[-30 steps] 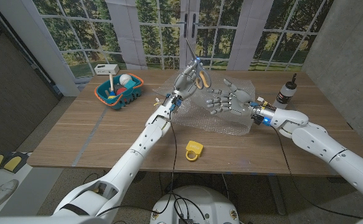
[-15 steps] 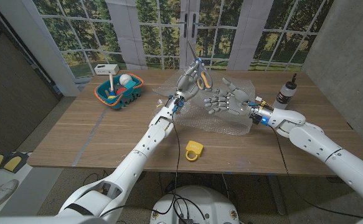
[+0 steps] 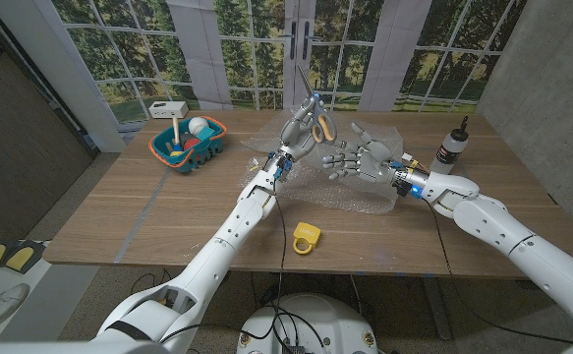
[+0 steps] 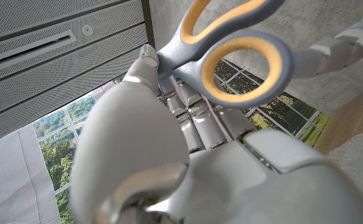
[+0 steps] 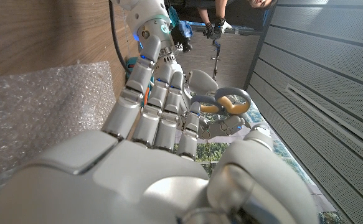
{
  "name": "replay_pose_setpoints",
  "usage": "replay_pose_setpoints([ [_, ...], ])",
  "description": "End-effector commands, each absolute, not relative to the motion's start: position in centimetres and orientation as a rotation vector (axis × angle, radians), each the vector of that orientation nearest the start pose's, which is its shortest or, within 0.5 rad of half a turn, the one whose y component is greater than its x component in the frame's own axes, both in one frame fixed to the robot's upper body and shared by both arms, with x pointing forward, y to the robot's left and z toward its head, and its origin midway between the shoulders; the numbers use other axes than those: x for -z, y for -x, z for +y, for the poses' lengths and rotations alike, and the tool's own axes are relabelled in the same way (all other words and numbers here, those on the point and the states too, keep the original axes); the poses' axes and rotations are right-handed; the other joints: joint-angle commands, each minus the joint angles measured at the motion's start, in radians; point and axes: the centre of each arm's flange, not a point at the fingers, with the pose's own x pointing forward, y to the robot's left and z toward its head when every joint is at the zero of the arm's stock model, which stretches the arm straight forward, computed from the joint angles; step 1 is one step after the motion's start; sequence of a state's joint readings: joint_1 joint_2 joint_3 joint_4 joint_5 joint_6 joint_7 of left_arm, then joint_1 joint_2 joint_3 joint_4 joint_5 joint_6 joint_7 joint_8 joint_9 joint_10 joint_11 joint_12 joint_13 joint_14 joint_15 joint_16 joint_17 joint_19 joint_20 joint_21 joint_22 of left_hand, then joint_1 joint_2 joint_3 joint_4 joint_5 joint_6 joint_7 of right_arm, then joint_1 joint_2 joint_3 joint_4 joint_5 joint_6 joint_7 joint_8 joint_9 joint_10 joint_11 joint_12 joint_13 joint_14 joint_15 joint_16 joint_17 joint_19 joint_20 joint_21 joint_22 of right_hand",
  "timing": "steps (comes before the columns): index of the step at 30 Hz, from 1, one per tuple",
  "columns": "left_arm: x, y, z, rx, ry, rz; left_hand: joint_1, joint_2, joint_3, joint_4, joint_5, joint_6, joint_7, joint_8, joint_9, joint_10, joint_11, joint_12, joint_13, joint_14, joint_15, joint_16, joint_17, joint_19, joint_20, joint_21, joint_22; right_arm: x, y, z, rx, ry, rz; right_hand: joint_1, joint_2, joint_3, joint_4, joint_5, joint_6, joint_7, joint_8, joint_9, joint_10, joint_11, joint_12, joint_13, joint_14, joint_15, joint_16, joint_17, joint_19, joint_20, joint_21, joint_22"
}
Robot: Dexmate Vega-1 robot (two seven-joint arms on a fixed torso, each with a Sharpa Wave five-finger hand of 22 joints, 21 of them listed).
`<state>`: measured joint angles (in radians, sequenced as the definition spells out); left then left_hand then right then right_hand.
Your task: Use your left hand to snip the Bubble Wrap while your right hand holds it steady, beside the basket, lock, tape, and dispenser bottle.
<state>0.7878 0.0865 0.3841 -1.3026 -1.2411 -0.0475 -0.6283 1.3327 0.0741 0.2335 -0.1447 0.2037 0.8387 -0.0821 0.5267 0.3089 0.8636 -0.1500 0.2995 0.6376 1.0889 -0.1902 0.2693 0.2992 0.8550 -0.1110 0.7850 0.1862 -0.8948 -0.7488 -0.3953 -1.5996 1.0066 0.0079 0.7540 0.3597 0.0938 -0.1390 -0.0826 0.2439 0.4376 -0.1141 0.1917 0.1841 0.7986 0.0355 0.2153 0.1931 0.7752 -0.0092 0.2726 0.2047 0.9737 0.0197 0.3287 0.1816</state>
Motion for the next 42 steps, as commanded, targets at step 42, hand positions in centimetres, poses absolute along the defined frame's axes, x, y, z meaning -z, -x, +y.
replay_pose_setpoints([
  [42, -0.5, -60.7, 5.8, 1.124, 0.884, -0.579, 0.055, 0.061, 0.007, 0.004, 0.001, -0.004, -0.008, 0.008, 0.004, 0.016, -0.004, -0.017, 0.018, 0.004, -0.049, 0.006, 0.006, -0.018, -0.05, 0.03, 0.0, 2.0, -55.9, -20.6, -1.2, -0.036, -0.453, 0.024, 0.041, 0.011, 0.001, 0.007, -0.018, -0.014, 0.003, 0.002, 0.1, -0.047, 0.011, 0.007, 0.083, -0.068, 0.01, 0.01, 0.05, -0.039, -0.015, 0.001],
])
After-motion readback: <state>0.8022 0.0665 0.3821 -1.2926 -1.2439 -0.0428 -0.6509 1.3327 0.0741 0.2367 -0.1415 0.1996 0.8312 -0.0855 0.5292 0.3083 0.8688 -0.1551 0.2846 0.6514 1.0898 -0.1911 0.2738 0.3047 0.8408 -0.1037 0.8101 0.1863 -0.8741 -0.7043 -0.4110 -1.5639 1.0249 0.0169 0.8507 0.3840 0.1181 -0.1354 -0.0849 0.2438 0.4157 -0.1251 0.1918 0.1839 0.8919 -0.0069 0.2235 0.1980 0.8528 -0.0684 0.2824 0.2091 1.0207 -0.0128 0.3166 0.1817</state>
